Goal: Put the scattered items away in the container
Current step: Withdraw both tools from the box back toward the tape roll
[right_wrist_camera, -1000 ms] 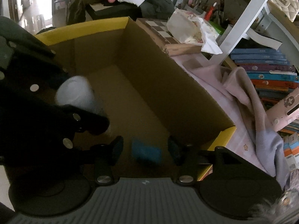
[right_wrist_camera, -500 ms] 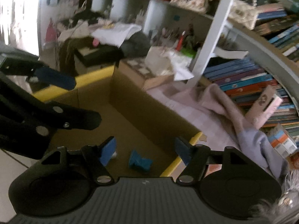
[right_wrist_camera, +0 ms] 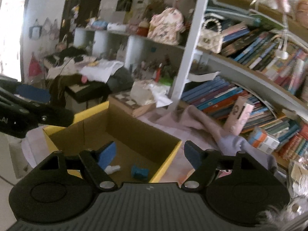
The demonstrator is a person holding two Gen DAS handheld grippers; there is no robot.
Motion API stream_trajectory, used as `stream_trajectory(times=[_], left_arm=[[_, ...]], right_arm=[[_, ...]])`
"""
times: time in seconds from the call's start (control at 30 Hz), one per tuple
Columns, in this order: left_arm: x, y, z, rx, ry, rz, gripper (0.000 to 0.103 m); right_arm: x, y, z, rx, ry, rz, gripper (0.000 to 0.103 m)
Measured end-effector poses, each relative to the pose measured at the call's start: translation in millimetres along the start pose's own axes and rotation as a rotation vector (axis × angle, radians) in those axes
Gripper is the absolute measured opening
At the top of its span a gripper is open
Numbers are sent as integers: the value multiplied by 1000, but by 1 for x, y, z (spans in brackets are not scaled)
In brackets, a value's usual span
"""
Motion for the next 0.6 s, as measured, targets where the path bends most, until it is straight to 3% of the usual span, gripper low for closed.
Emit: stream_trajectory(times=[0.4,0.6], left_arm=[[45,-23,6,56,37,-34,86],[56,-42,7,55,71,-23,87]], right_arm=[[55,-26,11,-102,-93,-28,83],[71,-46,20,-126,-92,12,83]])
Point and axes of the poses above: each gripper's, at about its wrist camera, not at the fingertips, and x roughly against the way its jaws point, z to its left, y to its top, the point moved 1 cm from there along -x, roughly the way its jaws point, and after that the axes turned 14 degrees about x, right-handed, at the moved point
